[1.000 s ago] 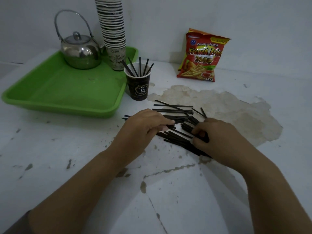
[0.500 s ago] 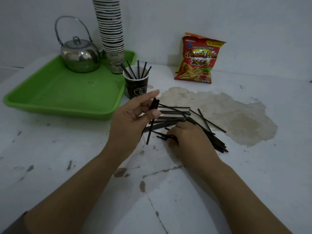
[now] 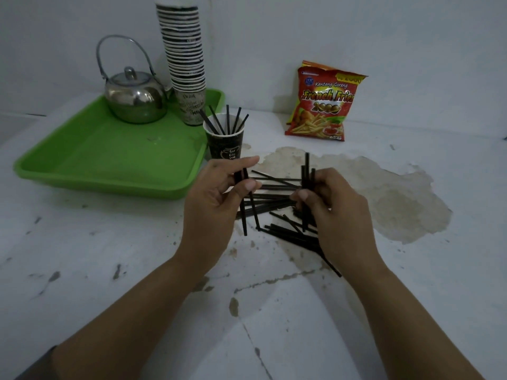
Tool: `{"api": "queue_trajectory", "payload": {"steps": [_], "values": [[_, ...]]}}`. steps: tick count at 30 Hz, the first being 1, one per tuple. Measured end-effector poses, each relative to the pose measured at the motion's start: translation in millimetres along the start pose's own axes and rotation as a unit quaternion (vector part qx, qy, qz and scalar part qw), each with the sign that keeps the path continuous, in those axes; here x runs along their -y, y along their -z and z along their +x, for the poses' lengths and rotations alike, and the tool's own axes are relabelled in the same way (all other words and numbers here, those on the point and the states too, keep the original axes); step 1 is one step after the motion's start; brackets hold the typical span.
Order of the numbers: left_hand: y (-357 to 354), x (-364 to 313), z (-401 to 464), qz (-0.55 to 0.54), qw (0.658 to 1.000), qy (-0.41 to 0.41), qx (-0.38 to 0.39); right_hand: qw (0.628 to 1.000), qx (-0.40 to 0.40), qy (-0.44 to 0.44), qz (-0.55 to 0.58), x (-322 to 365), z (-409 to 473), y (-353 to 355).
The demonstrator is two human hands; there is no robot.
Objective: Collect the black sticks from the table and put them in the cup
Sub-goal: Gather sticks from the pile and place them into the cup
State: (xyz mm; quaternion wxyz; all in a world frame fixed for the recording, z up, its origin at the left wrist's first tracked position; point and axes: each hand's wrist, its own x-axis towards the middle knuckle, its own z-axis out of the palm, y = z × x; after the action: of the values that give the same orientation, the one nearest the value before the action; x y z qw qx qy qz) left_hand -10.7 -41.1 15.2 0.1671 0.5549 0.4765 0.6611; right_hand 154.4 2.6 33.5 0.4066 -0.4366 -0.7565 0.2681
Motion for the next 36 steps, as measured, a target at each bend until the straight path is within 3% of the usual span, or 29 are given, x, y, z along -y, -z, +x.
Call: {"api": "queue_trajectory", "payload": {"steps": [3,7,14,28,36], "values": [[0,1,-1,0.014,1.0,-0.021,-0.007,0.997,-0.048,0.011,0.065,2,-1,-2],[-2,6,-2,0.07,0.996,-0.045,-0.01,0.993,-0.078,0.044,0.07,-1,-4,-6],[-3,10,-2,0.057,0.998,-0.012,-0.005,0.994,-0.053,0.094,0.009,-16,-5,-19],[-1,6,-3,0.065,0.998,-0.009,-0.008,0.996,-0.013,0.084,-0.019,-30,-2,-22],[9,-6,24,-0.021,0.996,-0.011,-0.086,0.995,-0.052,0.078,0.034,-10,26,-20]]}}
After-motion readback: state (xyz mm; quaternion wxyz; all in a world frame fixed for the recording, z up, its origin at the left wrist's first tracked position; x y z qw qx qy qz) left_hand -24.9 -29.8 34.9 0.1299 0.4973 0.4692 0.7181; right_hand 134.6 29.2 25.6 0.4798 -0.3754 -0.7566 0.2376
